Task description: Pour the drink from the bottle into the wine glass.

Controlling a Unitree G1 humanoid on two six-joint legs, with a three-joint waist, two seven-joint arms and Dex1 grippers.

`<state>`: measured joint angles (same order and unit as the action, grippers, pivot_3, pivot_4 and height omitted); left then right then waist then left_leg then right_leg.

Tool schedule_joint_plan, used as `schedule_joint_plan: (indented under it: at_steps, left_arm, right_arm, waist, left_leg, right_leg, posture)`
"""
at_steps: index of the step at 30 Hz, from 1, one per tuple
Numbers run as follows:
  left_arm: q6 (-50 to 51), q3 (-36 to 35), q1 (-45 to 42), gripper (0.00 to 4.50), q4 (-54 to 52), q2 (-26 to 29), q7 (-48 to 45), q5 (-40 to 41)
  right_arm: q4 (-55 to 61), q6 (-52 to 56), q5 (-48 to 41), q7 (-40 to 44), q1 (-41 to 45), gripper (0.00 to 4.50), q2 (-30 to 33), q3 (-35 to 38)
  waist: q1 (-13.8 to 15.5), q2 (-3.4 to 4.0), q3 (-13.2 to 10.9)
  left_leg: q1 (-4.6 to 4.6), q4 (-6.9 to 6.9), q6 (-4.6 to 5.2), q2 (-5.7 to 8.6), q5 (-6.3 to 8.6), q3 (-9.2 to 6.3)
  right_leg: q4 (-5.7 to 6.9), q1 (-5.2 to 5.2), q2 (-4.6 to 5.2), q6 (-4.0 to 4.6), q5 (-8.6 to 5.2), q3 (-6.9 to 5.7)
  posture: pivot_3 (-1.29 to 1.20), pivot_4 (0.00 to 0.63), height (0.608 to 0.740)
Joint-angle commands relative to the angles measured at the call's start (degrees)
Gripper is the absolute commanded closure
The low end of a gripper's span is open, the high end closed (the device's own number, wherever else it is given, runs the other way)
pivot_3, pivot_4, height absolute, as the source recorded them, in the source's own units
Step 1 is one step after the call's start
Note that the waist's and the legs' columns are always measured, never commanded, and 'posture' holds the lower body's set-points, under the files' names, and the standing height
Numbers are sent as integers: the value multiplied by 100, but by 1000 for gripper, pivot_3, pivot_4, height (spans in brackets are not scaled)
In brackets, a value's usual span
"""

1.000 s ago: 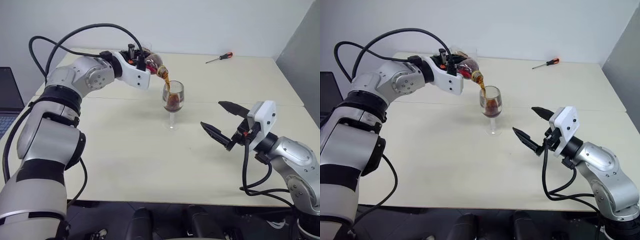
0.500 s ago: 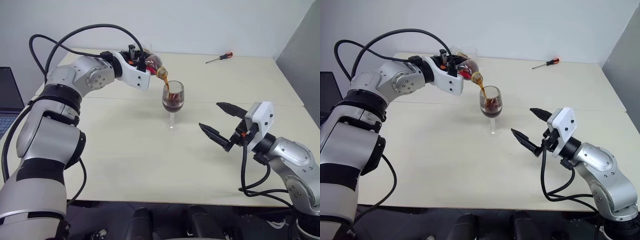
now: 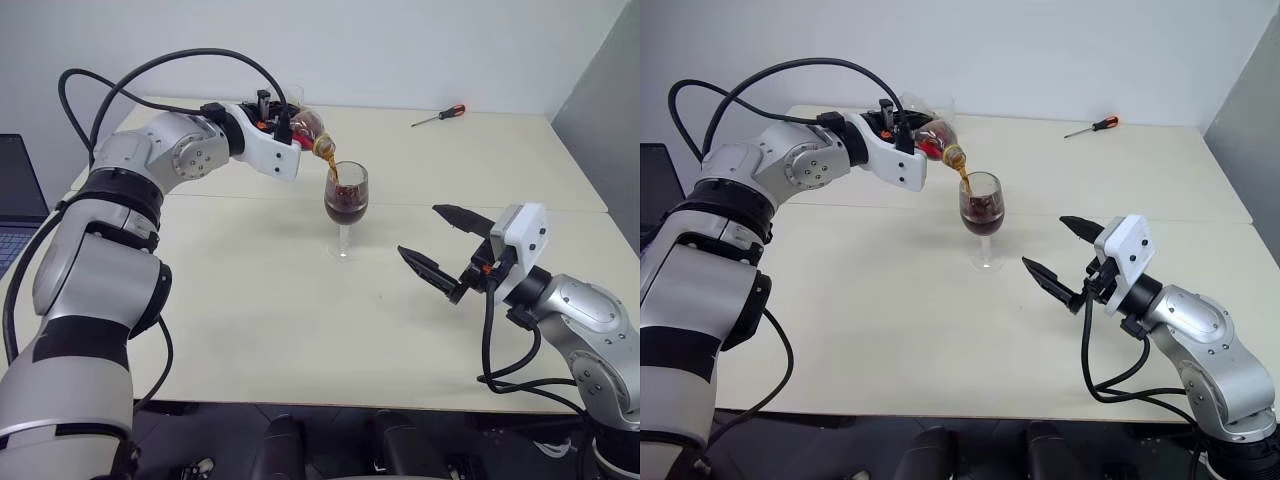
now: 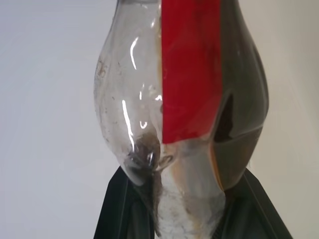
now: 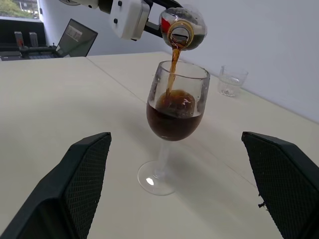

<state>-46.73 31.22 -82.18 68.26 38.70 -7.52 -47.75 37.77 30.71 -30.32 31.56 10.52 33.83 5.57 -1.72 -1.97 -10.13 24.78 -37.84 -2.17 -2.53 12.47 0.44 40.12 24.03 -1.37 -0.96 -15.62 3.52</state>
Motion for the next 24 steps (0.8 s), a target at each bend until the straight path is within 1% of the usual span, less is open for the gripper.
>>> schedule_joint_plan:
  at_steps: [1,9,13,18,22,24]
  left_arm:
    - [7,-15,-326,3601,-13,81,147,-4]
    - [58,-55,-344,3601,46,11,131,41]
    - [96,-316,-290,3601,157,-96,-168,438]
    - [205,-1251,-13,3601,202,-503,-1504,1909]
    - [945,-2305,270,3601,5,-978,-2905,3467]
    - [1435,-2698,397,3602,-149,-1119,-3349,4010]
  right_arm:
    - [102,-50,14,-16,55,0,25,48]
    - [105,-60,27,-14,52,0,32,45]
    - [92,-67,36,-5,56,0,37,41]
    - [103,-69,44,5,36,0,47,35]
    - [99,-65,48,30,19,0,78,39]
    - [93,-65,42,50,13,0,95,49]
  waist:
    - [1,0,0]
    - [-1,0,0]
    - [1,0,0]
    - [2,0,0]
    - [0,0,0]
    - [-13,0,0]
  left_leg:
    - [0,0,0,0,0,0]
    - [0,0,0,0,0,1]
    - [0,0,0,0,0,0]
    - [1,-4,0,0,0,2]
    - [1,-6,0,-1,0,2]
    - [0,-7,0,0,0,2]
  right_leg:
    - [0,0,0,0,0,0]
    - [0,0,0,0,0,0]
    - [0,0,0,0,0,0]
    - [0,-1,1,0,0,-1]
    - [3,-1,0,1,1,-1]
    - [7,-1,0,1,1,0]
  posture:
    - [0,150,740]
    - [0,150,740]
    - [0,150,740]
    - [0,150,740]
    - [0,150,740]
    - [0,150,740]
